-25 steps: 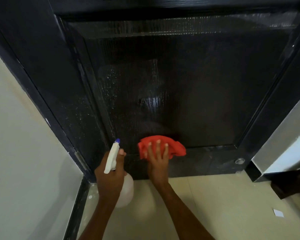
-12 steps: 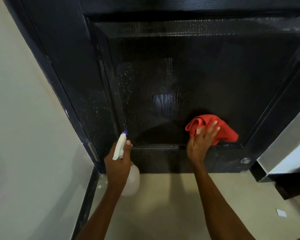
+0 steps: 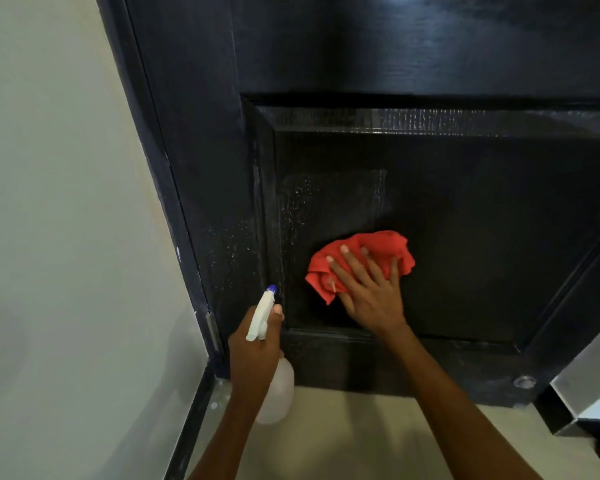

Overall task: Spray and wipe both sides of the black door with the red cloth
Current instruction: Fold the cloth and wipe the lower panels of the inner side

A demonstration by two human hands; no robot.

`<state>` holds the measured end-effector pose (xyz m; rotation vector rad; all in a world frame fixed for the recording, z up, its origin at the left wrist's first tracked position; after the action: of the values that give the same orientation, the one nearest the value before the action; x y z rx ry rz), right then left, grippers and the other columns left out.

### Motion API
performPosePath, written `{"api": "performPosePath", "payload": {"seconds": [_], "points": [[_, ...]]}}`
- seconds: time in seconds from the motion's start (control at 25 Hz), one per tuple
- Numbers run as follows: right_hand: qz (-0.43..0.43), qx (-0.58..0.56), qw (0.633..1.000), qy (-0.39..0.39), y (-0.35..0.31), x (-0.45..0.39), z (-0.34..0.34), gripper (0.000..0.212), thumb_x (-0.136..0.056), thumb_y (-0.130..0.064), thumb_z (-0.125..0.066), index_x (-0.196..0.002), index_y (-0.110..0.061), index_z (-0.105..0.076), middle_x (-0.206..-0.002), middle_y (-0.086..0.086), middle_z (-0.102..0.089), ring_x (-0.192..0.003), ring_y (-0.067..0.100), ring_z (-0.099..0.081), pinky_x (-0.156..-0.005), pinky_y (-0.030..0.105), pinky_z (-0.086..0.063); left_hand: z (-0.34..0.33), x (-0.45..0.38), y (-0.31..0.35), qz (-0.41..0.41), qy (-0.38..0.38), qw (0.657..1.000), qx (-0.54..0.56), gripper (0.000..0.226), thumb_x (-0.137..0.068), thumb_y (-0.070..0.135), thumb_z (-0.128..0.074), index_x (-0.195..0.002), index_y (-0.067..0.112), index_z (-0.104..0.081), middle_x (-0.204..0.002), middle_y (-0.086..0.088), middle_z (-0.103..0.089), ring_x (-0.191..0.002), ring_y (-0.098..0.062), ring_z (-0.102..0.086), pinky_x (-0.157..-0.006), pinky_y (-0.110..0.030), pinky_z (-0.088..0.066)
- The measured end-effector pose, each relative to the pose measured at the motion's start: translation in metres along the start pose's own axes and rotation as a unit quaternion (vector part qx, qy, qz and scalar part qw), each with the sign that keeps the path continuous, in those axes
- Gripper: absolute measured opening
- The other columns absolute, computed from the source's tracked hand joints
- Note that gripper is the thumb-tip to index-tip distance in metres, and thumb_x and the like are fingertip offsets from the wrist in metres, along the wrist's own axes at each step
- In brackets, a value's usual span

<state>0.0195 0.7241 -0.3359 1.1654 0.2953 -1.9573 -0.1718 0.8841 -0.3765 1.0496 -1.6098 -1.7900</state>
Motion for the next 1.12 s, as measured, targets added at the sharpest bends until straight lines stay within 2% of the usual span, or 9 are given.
{"api": "performPosePath", "payload": {"seconds": [0.08, 0.24, 0.32, 0.48, 0.64, 0.84, 0.92, 1.0, 1.12], "points": [[-0.026, 0.021, 0.999, 0.031, 0.029, -0.029, 0.022, 0.063, -0.101, -0.049, -0.046, -0.16, -0.036, -0.03, -0.171, -0.006, -0.016, -0.159, 0.022, -0.006, -0.121, 0.065, -0.004, -0.008, 0.001, 0.007, -0.009, -0.006, 1.0, 0.008, 0.014, -0.085, 0.043, -0.061, -0.098, 0.038, -0.062, -0.081, -0.002, -0.071, -0.066, -0.027, -0.068, -0.059, -0.042, -0.059], [-0.014, 0.04, 0.999, 0.032, 0.028, -0.048, 0.023, 0.065, -0.104, -0.049, -0.042, -0.163, -0.035, -0.018, -0.173, -0.003, -0.002, -0.159, 0.028, 0.004, -0.118, 0.07, 0.005, -0.016, -0.005, 0.009, 0.016, -0.005, 1.0, 0.006, 0.011, -0.091, 0.035, -0.067, -0.096, 0.025, -0.068, -0.078, 0.002, -0.069, -0.064, -0.022, -0.067, -0.06, -0.037, -0.057], [0.044, 0.059, 0.997, 0.006, 0.024, -0.041, 0.016, 0.07, -0.101, -0.046, -0.047, -0.163, -0.035, -0.016, -0.173, -0.001, -0.004, -0.158, 0.03, 0.005, -0.117, 0.07, 0.007, -0.017, -0.01, 0.017, 0.003, 0.01, 1.0, 0.003, 0.006, -0.09, 0.037, -0.067, -0.088, 0.033, -0.064, -0.076, -0.004, -0.07, -0.062, -0.024, -0.066, -0.059, -0.039, -0.056], [0.226, 0.082, 0.968, -0.064, 0.028, -0.022, 0.016, 0.072, -0.096, -0.039, -0.048, -0.163, -0.034, -0.02, -0.172, 0.001, -0.013, -0.159, 0.032, -0.002, -0.118, 0.07, 0.003, -0.025, -0.014, 0.028, -0.04, 0.007, 0.998, -0.048, 0.011, -0.093, 0.037, -0.066, -0.088, 0.041, -0.058, -0.073, -0.011, -0.067, -0.061, -0.025, -0.066, -0.056, -0.042, -0.058], [0.279, 0.064, 0.952, -0.104, 0.022, -0.009, 0.019, 0.079, -0.09, -0.036, -0.052, -0.163, -0.032, -0.022, -0.171, 0.002, -0.014, -0.158, 0.032, -0.007, -0.12, 0.07, -0.001, -0.029, -0.018, 0.035, -0.044, -0.021, 0.999, -0.001, 0.005, -0.091, 0.036, -0.065, -0.093, 0.039, -0.062, -0.08, -0.006, -0.072, -0.055, -0.012, -0.063, -0.053, -0.026, -0.054], [0.4, 0.066, 0.891, -0.205, -0.04, 0.047, -0.034, 0.087, -0.086, -0.035, -0.062, -0.163, -0.03, -0.022, -0.171, 0.004, -0.01, -0.156, 0.032, -0.01, -0.119, 0.064, -0.002, -0.012, -0.012, 0.035, -0.068, -0.023, 0.997, -0.042, 0.006, -0.091, 0.034, -0.063, -0.088, 0.036, -0.059, -0.074, -0.003, -0.068, -0.062, -0.01, -0.066, -0.06, -0.031, -0.057], [0.43, 0.072, 0.861, -0.264, -0.072, 0.071, -0.064, 0.089, -0.089, -0.038, -0.067, -0.163, -0.029, -0.018, -0.17, 0.004, -0.004, -0.155, 0.03, -0.002, -0.117, 0.061, 0.008, -0.001, -0.013, 0.021, -0.029, -0.011, 0.996, -0.082, 0.005, -0.095, 0.029, -0.064, -0.094, 0.028, -0.06, -0.08, -0.001, -0.066, -0.073, -0.017, -0.069, -0.07, -0.036, -0.06], [0.444, 0.089, 0.834, -0.314, -0.099, 0.085, -0.086, 0.089, -0.097, -0.036, -0.062, -0.164, -0.027, -0.005, -0.168, 0.004, 0.013, -0.151, 0.028, 0.016, -0.112, 0.058, 0.021, 0.011, -0.013, 0.007, 0.013, -0.007, 0.993, -0.12, 0.022, -0.098, 0.031, -0.061, -0.112, 0.015, -0.062, -0.093, -0.001, -0.068, -0.083, -0.019, -0.069, -0.079, -0.035, -0.06], [0.443, 0.11, 0.832, -0.317, -0.117, 0.072, -0.096, 0.094, -0.1, -0.04, -0.058, -0.162, -0.026, 0.011, -0.165, 0.004, 0.026, -0.147, 0.027, 0.031, -0.11, 0.056, 0.029, 0.02, -0.01, -0.007, 0.05, -0.03, 0.994, -0.095, 0.035, -0.097, 0.036, -0.059, -0.122, 0.011, -0.061, -0.105, -0.006, -0.071, -0.084, -0.02, -0.069, -0.074, -0.026, -0.058]]}}
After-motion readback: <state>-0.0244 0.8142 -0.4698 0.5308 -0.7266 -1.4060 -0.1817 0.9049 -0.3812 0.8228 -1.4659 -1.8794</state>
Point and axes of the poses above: each hand's wrist, its own x-axis away from the middle knuckle, its own z-axis out of the back of the hand, y = z × x, the point moved 9 cm from there along -x, towards the middle knuckle
